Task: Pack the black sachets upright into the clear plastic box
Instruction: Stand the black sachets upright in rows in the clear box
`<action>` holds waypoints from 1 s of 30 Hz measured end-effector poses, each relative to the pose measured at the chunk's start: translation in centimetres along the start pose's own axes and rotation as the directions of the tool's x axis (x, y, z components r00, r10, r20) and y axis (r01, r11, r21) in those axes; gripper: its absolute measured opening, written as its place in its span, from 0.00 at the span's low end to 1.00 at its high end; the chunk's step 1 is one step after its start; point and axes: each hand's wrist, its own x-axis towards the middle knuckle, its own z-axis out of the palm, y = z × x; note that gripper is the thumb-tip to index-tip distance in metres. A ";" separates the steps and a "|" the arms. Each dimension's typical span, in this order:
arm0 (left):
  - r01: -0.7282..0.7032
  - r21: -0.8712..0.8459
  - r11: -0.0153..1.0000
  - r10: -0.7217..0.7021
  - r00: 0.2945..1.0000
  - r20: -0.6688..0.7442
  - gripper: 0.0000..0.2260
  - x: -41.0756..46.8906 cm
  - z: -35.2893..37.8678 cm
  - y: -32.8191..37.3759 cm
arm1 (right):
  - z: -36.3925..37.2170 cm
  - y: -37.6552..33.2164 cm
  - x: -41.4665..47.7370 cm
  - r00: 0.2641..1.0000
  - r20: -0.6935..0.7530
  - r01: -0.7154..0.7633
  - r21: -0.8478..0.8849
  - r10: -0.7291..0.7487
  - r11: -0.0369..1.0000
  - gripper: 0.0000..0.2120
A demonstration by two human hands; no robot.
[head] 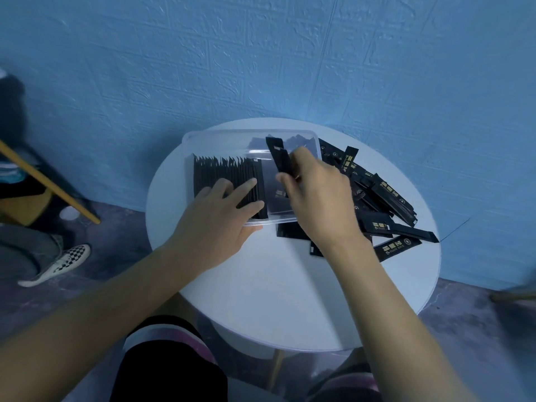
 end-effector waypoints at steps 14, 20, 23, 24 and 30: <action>0.011 0.020 1.000 -0.012 1.000 0.017 0.19 -0.3 -0.2 0.5 | 4.0 0.7 2.4 0.850 0.457 -0.335 0.083 0.263 0.938 0.11; 0.008 0.047 0.999 -0.009 1.000 0.021 0.19 -0.7 -0.6 1.3 | 4.3 1.3 2.1 0.848 0.462 -0.397 0.228 0.260 0.889 0.03; -0.004 0.068 0.998 0.002 0.999 0.032 0.22 -0.7 -0.8 1.5 | 4.4 1.4 1.7 0.860 0.444 -0.388 0.244 0.254 0.889 0.04; -0.012 0.078 0.997 0.009 0.999 0.038 0.23 -0.7 -0.9 1.5 | 4.5 1.4 1.6 0.862 0.441 -0.385 0.248 0.250 0.889 0.04; -0.046 0.090 0.995 0.040 0.997 0.066 0.23 -0.5 -1.0 1.2 | 4.2 1.3 1.4 0.861 0.439 -0.412 0.307 0.256 0.858 0.07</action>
